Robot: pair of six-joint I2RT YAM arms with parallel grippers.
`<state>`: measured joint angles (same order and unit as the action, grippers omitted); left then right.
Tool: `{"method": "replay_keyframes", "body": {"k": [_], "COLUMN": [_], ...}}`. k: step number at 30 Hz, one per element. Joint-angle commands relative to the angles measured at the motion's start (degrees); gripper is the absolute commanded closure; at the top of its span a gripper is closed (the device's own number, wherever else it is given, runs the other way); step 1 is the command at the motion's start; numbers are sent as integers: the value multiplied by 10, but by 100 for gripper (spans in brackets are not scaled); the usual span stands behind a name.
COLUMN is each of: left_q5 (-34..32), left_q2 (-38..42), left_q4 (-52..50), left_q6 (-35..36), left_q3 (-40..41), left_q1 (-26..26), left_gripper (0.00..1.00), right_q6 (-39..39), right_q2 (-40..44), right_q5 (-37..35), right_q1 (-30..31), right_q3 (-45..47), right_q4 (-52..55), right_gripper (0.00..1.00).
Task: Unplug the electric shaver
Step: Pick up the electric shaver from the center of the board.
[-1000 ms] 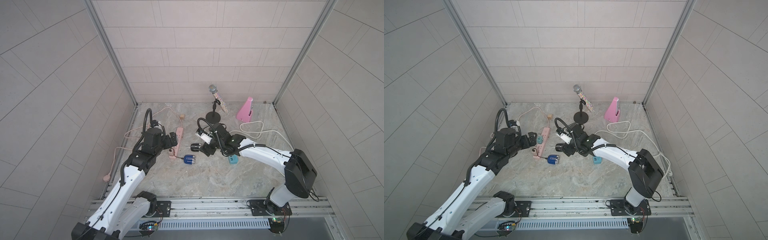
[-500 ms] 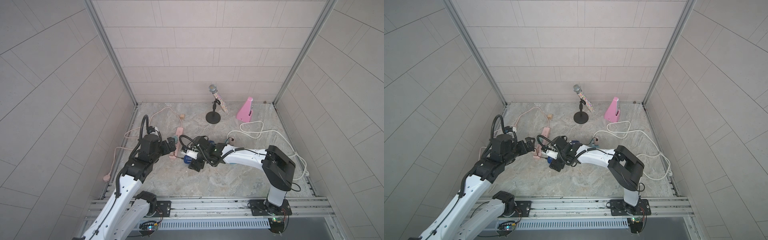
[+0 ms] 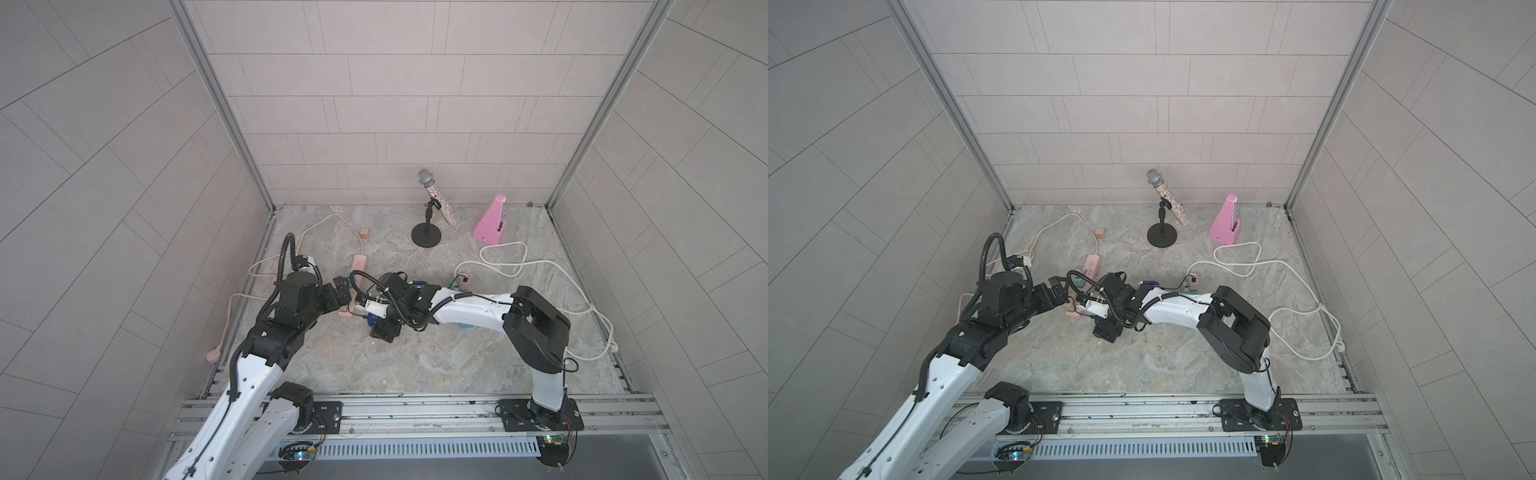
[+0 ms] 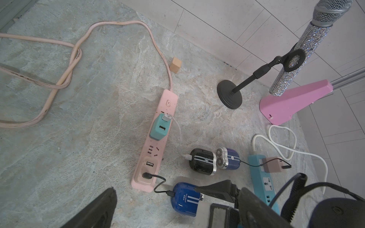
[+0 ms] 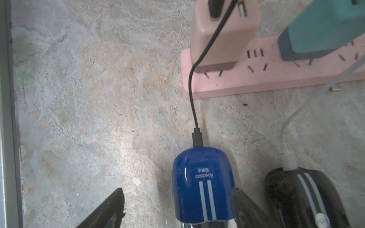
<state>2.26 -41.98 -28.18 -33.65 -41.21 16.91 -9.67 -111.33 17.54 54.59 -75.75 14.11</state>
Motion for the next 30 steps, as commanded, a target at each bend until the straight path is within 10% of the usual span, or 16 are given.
{"method": "replay_keyframes", "body": {"k": [1,19,30], "left_q5": [-5,-8,-4], "left_q2": [9,7,14], "left_q4": [-7,-4,-5], "left_q6": [-7,-8,-11], "left_q3": [7,10,18], "left_q1": [-1,-1,-1], "left_gripper": [0,0,0], "right_q6": [-29,-40,-32], "right_q2": [-15,-52,-41], "right_q5": [-8,-22,-28], "right_q1": [0,-10,-12], "right_q3": [-19,-28,-13], "right_q4": [23,31,10], "right_gripper": [14,16,44]}}
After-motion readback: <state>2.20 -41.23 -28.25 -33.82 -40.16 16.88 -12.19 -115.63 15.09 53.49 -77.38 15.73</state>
